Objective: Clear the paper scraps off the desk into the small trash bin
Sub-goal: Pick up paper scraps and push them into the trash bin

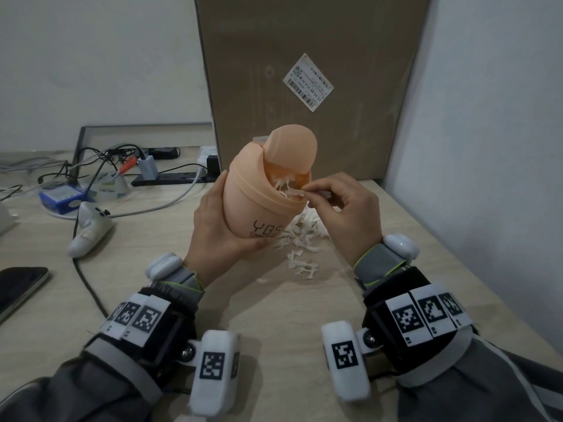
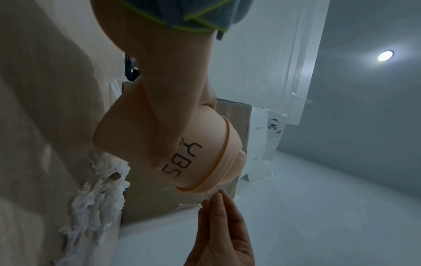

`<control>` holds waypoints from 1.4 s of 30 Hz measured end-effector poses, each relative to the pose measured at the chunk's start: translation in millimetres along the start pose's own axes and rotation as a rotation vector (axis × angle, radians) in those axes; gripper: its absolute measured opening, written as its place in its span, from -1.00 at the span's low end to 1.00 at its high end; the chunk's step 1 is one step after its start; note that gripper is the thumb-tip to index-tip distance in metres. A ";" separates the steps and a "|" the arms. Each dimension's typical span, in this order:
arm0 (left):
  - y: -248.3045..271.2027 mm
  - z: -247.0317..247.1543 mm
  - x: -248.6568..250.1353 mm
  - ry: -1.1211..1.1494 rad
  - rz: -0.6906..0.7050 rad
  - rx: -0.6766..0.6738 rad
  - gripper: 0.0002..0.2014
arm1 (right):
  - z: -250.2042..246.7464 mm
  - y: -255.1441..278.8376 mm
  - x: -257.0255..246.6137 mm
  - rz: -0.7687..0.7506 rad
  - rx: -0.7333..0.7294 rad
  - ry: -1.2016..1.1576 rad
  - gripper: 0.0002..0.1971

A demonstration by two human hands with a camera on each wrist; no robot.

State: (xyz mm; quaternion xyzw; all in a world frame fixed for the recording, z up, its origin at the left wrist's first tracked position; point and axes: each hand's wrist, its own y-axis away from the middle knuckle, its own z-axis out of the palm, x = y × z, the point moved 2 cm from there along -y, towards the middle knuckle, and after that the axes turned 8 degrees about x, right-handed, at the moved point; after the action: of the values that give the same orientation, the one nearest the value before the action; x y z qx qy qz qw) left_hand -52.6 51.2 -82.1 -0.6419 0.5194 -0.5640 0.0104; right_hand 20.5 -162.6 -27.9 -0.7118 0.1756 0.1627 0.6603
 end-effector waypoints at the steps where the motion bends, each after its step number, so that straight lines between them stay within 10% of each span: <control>1: 0.6 0.1 1.6 -0.005 0.007 -0.011 0.37 | -0.6 -0.2 0.7 -0.006 0.021 0.007 -0.95; 20: 7.8 1.0 12.4 -0.059 0.060 -0.085 0.29 | 10.5 11.1 -8.8 0.192 -0.437 -0.079 -0.44; 26: 8.5 -0.1 18.1 -0.090 0.098 -0.101 0.24 | 21.0 17.4 -2.2 0.356 -0.493 -0.168 -0.76; 31: 9.0 -1.1 20.4 -0.106 0.072 -0.098 0.28 | 20.3 14.6 5.7 0.191 -0.384 -0.004 -0.13; 36: 5.2 -1.5 12.2 -0.061 -0.014 -0.036 0.37 | -1.3 3.1 0.0 0.028 -0.039 0.077 -0.29; 42: -0.4 -1.1 -5.6 0.009 -0.054 0.020 0.34 | -33.9 -7.7 36.6 0.605 0.095 0.293 -0.27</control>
State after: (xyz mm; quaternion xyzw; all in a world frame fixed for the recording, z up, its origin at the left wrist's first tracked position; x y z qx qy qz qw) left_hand -52.2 55.9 -85.4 -0.6531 0.4963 -0.5720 -0.0010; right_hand 56.5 -197.2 -35.6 -0.6119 0.4793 0.2387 0.5821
